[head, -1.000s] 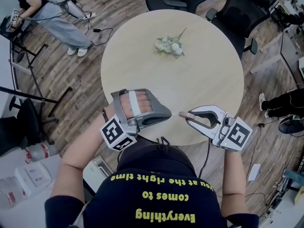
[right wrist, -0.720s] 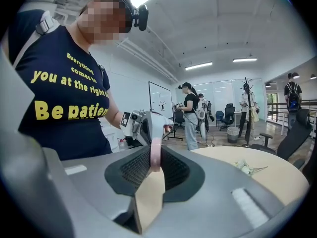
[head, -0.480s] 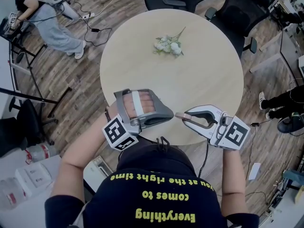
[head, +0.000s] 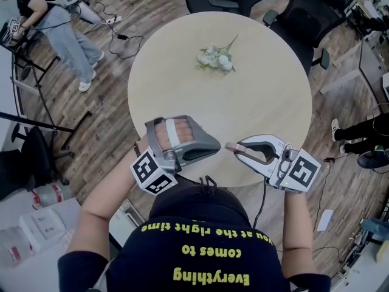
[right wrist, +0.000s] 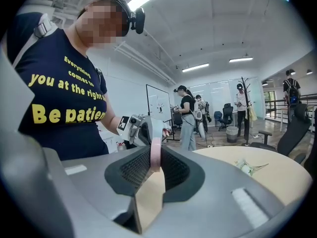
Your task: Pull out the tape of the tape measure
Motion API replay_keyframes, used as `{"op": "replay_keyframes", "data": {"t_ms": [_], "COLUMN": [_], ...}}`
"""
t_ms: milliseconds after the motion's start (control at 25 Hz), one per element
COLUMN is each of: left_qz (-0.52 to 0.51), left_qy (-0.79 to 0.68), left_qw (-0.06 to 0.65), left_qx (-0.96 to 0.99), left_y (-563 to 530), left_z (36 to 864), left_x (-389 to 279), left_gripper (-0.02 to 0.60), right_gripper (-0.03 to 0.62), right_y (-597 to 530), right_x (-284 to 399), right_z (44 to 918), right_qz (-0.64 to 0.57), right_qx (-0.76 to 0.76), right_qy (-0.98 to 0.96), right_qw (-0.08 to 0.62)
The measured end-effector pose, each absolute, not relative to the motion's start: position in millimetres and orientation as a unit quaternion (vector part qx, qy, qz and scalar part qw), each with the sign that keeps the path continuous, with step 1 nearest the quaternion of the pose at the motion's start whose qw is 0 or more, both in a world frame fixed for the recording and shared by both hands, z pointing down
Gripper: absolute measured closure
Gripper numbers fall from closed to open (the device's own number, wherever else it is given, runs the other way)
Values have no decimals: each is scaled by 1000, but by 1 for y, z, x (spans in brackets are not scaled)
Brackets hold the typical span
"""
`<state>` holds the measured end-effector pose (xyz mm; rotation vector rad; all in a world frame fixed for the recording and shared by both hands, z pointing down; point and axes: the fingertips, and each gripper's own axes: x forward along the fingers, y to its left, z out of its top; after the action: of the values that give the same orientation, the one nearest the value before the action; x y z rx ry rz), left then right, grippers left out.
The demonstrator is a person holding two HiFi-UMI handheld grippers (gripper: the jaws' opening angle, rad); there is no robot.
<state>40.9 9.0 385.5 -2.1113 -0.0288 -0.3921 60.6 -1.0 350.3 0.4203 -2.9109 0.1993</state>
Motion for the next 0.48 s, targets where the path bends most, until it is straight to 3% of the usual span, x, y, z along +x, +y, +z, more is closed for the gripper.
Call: {"op": "replay_keyframes", "data": {"t_ms": [240, 480], "left_qz": [-149, -156], "left_qy": [13, 5], "left_qw": [445, 456], "left_qx": [-883, -876], "left_y": [4, 8], "left_z": [382, 386], "left_x": [37, 44], "left_gripper": [571, 571], "right_gripper": [513, 513], "right_y": [-3, -2], "right_x": [65, 62], "right_z": [352, 356], "right_qz": [76, 78], "right_qx": [146, 132], "right_qy": [-982, -984], "right_qw": [88, 92]}}
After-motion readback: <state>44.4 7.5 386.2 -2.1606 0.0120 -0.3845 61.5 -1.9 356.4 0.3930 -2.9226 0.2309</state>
